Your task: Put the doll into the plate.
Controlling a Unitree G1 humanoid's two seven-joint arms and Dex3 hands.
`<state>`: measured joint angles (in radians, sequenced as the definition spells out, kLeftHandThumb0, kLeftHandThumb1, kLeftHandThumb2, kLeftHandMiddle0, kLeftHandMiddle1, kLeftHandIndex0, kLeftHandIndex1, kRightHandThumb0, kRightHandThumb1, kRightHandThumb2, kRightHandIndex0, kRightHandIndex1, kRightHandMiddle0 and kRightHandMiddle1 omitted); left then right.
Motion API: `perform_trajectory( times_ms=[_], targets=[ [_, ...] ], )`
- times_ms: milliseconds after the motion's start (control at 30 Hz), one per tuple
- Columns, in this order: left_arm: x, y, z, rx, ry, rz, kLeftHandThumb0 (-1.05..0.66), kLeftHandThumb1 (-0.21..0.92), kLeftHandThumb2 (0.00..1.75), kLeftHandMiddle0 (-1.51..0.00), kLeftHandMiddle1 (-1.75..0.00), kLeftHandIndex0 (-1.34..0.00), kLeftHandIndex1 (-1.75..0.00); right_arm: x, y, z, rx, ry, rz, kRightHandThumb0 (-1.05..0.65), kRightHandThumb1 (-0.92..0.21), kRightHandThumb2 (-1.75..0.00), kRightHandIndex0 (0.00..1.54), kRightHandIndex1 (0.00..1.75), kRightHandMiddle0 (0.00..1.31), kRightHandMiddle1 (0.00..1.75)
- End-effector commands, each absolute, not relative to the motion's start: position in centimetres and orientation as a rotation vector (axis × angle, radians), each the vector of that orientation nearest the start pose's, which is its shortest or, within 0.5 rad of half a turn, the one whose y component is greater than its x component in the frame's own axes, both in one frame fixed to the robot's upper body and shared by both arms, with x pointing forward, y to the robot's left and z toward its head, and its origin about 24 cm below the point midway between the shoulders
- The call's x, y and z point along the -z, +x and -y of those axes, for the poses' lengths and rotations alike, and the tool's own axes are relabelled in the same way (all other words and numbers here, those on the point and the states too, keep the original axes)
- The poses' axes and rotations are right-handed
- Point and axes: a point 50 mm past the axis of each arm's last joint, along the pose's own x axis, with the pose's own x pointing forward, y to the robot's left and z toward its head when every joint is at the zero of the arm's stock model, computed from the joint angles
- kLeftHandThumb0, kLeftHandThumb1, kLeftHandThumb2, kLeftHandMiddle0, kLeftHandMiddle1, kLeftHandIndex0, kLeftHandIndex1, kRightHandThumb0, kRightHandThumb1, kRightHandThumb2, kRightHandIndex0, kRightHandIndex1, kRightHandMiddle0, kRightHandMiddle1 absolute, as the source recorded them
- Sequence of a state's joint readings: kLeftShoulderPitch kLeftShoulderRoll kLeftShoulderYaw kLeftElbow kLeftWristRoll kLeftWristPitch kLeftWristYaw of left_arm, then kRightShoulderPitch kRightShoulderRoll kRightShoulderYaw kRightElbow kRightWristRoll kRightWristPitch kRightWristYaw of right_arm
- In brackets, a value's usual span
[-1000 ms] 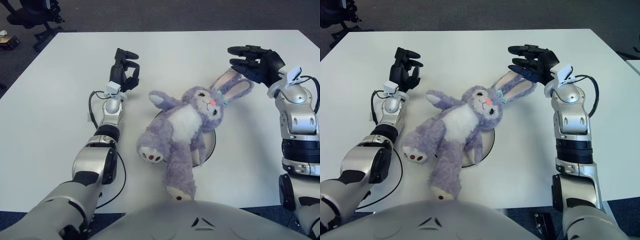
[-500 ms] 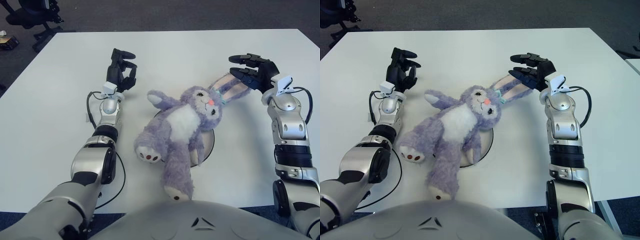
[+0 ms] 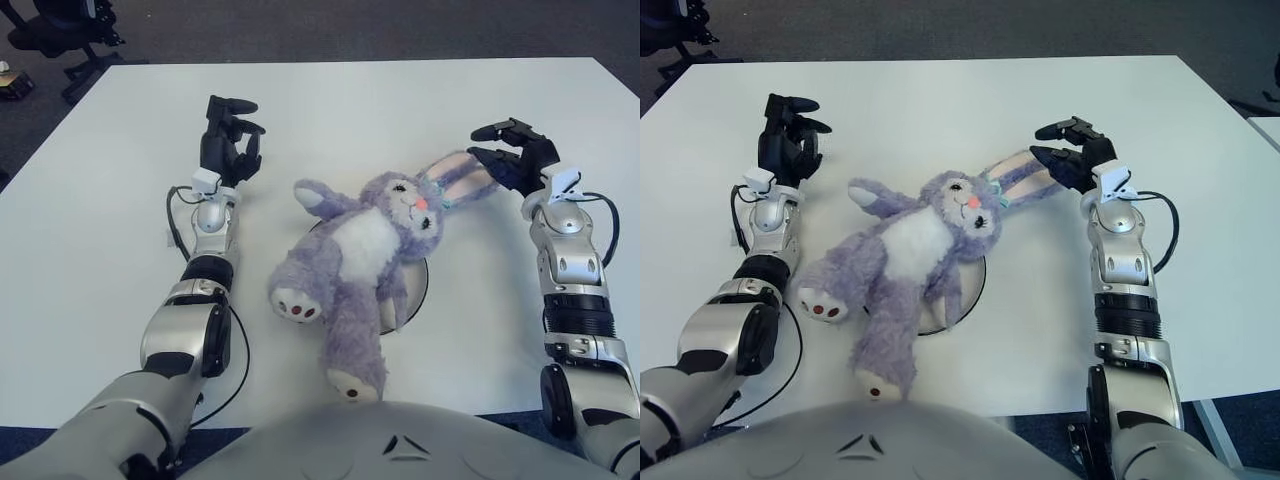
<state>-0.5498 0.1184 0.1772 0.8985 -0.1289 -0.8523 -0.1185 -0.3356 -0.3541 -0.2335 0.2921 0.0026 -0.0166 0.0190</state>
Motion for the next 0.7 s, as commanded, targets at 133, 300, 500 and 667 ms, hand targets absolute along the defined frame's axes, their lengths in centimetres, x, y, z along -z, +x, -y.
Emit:
perform_trajectory(
  times_ms=[133,300,500,667],
  targets=[
    [-0.9,29.3,-17.6,-0.045,-0.099,0.205,-0.01,0.92,0.50,-0.29,-1.75,-0.13,-1.55,-8.2,31.2,28.0,0.321,-0.093,0.131,-0.01,-0.92,-0.10,0.77,0.90,0.51,1.44],
    [-0.8,29.3,-17.3,-0.045,-0.116,0.175,-0.01,0.91,0.50,-0.29,-1.75,-0.14,-1.54,-7.5,31.2,28.2,0.297,-0.005,0.129,-0.01,-0.92,-0.09,0.79,0.92,0.50,1.42],
    [-0.7,29.2,-17.1,-0.049,-0.126,0.150,-0.01,0.80,0.65,-0.35,-1.75,-0.21,-1.52,-7.0,31.2,28.4,0.246,0.118,0.126,-0.01,-0.66,-0.66,0.66,1.30,0.36,1.56],
    [-0.6,29.1,-16.7,-0.055,-0.135,0.134,-0.01,0.76,0.70,-0.37,-1.75,-0.23,-1.52,-7.0,31.0,28.5,0.221,0.169,0.140,-0.01,-0.60,-0.81,0.63,1.40,0.34,1.61]
  ],
)
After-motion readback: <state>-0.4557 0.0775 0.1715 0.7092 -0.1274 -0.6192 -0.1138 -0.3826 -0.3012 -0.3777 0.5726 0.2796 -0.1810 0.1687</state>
